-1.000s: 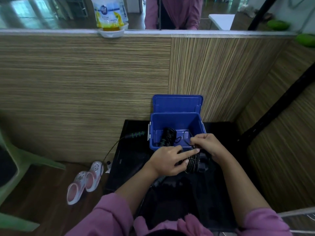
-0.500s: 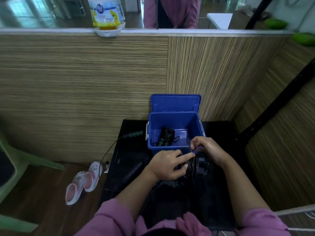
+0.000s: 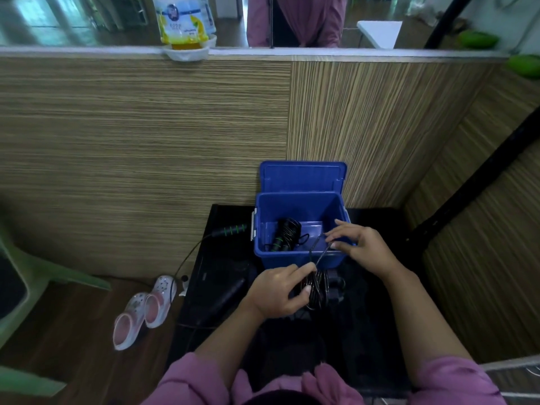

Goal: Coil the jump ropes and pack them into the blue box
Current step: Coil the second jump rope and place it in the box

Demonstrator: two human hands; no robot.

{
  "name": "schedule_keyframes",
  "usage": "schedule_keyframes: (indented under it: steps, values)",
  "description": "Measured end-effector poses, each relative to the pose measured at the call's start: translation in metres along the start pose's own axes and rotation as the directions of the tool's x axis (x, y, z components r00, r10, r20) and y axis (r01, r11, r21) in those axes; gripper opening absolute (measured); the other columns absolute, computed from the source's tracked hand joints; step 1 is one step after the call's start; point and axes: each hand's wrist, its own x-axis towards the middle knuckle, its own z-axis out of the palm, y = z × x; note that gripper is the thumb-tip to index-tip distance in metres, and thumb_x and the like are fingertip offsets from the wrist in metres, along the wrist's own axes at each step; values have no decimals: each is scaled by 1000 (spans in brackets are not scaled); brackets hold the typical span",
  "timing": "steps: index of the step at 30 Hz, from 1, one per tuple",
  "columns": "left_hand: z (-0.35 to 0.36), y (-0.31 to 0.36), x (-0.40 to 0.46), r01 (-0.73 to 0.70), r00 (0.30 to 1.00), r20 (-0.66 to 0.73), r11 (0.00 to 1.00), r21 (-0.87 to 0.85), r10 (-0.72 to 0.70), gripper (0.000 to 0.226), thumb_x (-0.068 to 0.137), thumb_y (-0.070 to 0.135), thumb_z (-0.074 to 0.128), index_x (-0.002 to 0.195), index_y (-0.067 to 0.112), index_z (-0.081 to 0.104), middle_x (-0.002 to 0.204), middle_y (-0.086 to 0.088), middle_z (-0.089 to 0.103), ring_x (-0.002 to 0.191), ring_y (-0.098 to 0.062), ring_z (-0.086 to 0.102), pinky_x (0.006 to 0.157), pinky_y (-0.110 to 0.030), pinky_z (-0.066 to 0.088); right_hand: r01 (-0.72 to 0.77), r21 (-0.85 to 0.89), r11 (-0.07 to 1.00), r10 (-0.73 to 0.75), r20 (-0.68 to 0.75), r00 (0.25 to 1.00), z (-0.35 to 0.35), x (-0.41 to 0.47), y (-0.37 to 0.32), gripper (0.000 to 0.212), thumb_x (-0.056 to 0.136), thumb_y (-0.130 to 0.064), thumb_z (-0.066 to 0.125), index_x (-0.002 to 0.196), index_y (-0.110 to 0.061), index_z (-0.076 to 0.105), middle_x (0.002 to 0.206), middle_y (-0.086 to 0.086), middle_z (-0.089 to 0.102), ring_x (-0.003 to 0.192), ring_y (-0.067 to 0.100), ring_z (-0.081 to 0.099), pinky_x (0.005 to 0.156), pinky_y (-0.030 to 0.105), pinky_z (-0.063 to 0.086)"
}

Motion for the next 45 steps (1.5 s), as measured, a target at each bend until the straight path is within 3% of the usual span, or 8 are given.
schedule_keyframes:
  steps: [4,8,14,22,29,34,38,45]
  values:
    - [1,0,-2,57,998,-29,998,-34,-58,36,92,32,48,125,20,42,89,-2,66,73,-17,63,58,-30,52,-34,69,997,43,-131,990,5,-1,-9,7,77,-10,76,83,-14,75,88,3,74,92,14,69,88,29,53]
    - [4,-2,-2,76,996,-40,997,31,-75,36,92,33,47,122,12,50,88,-4,65,69,-19,63,53,-28,51,-77,46,996,82,-131,988,8,1,-15,4,80,-11,73,83,-14,74,72,5,73,70,15,70,78,32,58]
    - [14,4,2,83,996,-27,991,104,-81,29,90,34,46,110,14,51,78,-2,59,58,-17,58,44,-24,44,24,-194,981,-62,-192,980,18,3,-31,14,79,-23,76,85,-11,78,77,5,71,74,15,66,70,18,49]
    - [20,4,4,183,983,-45,981,63,-181,23,94,39,34,108,20,38,86,-7,55,65,-26,57,50,-33,45,-173,-268,948,120,-203,972,23,7,-40,30,84,-33,69,72,-5,73,65,13,68,67,26,64,68,38,53]
    - [25,14,8,253,967,-76,959,126,-245,35,96,54,30,104,21,38,90,-3,53,60,-21,58,46,-28,41,-317,-290,903,234,-287,929,29,9,-53,24,80,-25,75,71,-3,72,63,9,66,60,20,63,59,30,54]
    - [24,12,6,309,951,-77,938,158,-300,33,96,48,33,100,16,42,122,-5,48,53,-21,54,43,-26,38,-472,-13,881,448,-296,844,32,6,-54,14,79,2,67,69,11,63,64,22,64,41,20,63,33,18,44]
    - [23,13,5,339,935,-165,929,149,-314,35,94,46,37,116,19,40,137,-5,50,55,-21,62,42,-29,46,-571,246,783,617,-196,762,29,3,-47,17,77,5,71,63,3,62,48,14,61,32,11,59,31,15,39]
    - [20,9,1,162,979,-163,949,272,-120,41,93,29,47,134,30,45,140,11,53,53,-16,56,41,-28,47,-570,431,700,671,-122,731,30,1,-36,29,74,3,75,54,-7,57,44,7,61,36,10,59,35,16,39]
